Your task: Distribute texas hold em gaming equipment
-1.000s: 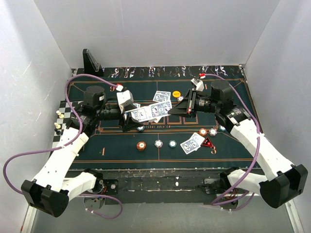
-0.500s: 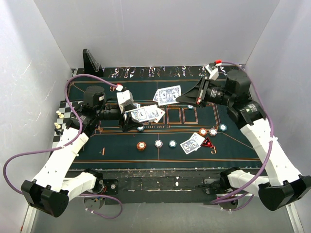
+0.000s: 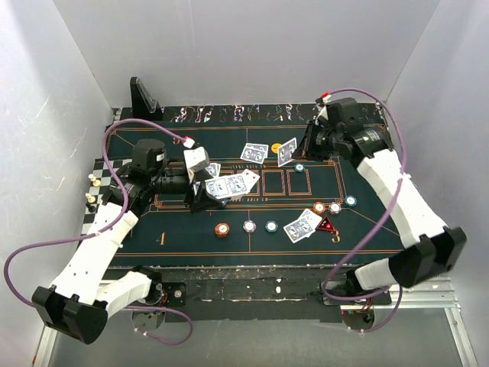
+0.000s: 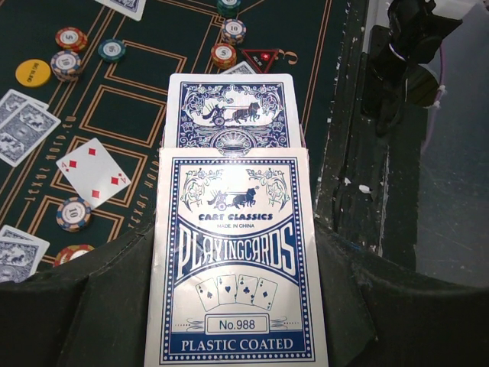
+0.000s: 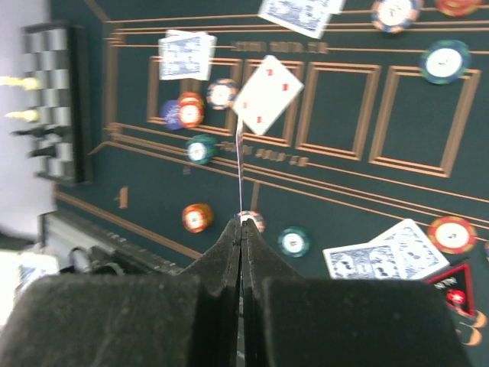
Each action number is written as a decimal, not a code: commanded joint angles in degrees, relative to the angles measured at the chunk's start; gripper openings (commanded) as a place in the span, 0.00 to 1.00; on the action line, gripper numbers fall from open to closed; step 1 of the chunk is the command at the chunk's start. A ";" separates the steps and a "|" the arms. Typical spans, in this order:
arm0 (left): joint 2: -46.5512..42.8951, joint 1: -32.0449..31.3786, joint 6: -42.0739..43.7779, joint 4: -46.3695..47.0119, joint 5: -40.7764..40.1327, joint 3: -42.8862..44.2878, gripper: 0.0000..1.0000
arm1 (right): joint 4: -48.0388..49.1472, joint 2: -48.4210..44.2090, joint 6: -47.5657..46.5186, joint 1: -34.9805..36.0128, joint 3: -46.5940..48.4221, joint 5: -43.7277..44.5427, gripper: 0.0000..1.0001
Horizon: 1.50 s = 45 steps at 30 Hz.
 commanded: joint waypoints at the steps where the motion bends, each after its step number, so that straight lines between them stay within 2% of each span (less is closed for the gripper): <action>1: -1.50 0.14 0.68 -4.14 0.90 3.48 0.11 | -2.79 5.94 -6.81 0.92 4.13 10.85 0.01; 4: -0.27 0.49 0.68 -6.08 2.39 5.06 0.11 | -2.70 10.95 -8.21 1.89 5.89 14.88 0.01; 11: 0.70 1.11 0.77 -7.23 3.10 7.70 0.11 | -7.00 24.92 -13.75 8.12 13.09 32.91 0.01; 14: 0.52 1.29 -0.55 -6.26 3.19 8.32 0.12 | -6.92 28.97 -14.81 10.23 14.59 36.34 0.01; 20: 0.26 1.55 -1.08 -6.26 3.45 8.23 0.12 | -6.48 35.83 -18.59 18.49 18.63 52.59 0.01; 25: -1.32 1.81 -2.48 -4.68 3.72 7.00 0.12 | -4.38 40.40 -19.29 23.33 18.55 58.84 0.01; 29: -1.94 1.99 -2.48 -4.42 3.01 7.18 0.12 | -3.85 44.97 -19.38 27.20 19.60 61.22 0.01; 35: -2.82 2.16 -2.57 -3.98 3.01 6.65 0.12 | -3.58 49.28 -19.73 29.05 20.83 60.70 0.01; 45: -3.08 2.25 -2.84 -2.48 1.52 6.21 0.11 | -2.53 49.90 -15.52 30.28 18.29 47.52 0.01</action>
